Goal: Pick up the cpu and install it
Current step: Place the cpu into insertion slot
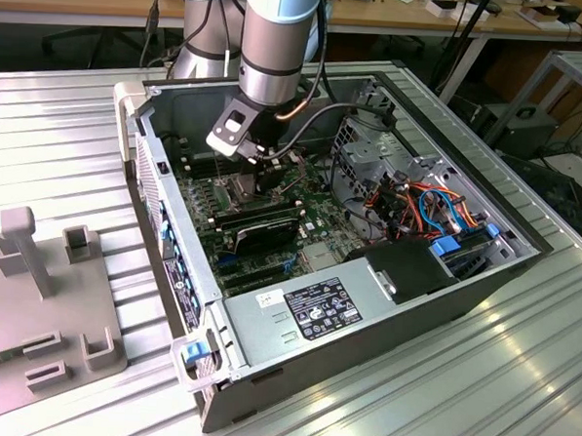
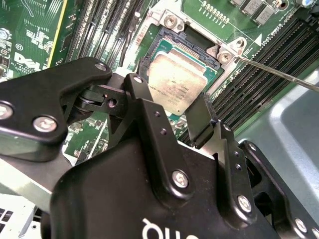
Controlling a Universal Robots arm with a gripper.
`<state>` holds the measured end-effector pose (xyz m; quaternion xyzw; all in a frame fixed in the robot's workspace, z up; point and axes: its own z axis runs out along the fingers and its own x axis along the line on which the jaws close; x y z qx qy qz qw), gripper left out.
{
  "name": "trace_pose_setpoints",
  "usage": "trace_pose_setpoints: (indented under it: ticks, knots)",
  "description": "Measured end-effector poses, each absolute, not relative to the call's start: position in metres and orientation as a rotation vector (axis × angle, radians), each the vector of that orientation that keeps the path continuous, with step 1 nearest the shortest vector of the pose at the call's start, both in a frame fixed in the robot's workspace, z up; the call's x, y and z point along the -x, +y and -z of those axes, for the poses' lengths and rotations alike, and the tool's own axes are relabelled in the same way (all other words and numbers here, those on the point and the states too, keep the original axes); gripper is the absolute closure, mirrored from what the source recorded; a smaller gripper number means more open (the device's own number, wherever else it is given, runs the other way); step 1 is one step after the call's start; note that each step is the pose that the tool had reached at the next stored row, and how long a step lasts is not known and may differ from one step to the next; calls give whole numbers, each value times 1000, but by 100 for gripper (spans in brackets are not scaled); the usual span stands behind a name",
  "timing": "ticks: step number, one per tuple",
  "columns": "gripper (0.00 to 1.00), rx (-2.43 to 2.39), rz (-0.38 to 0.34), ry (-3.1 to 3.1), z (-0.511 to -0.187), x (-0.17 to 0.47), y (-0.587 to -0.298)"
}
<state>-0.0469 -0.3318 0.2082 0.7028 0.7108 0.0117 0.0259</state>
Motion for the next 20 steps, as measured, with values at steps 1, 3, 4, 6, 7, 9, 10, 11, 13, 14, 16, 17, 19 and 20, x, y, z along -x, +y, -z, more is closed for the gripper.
trace_pose_setpoints:
  ticks: [1,3,4,6,7,9,10,11,13,14,16,17,19,20]
  knots:
    - [45,-2172,-36,2197,-208,47,-332]
    - [45,-2172,-36,2197,-208,47,-332]
    - [45,-2171,-36,2197,-208,47,-332]
    - [45,-2171,-36,2198,-207,48,-332]
    - [45,-2171,-36,2198,-207,48,-332]
    - [45,-2171,-35,2198,-205,48,-332]
    - [45,-2170,-35,2198,-205,48,-332]
    - [45,-2170,-35,2198,-205,48,-332]
    - [45,-2170,-35,2198,-205,48,-332]
    - [45,-2170,-35,2198,-205,48,-332]
    - [45,-2171,-34,2199,-205,48,-332]
    - [45,-2171,-34,2199,-205,48,-332]
    - [45,-2172,-33,2199,-205,48,-332]
    - [45,-2172,-33,2199,-205,48,-332]
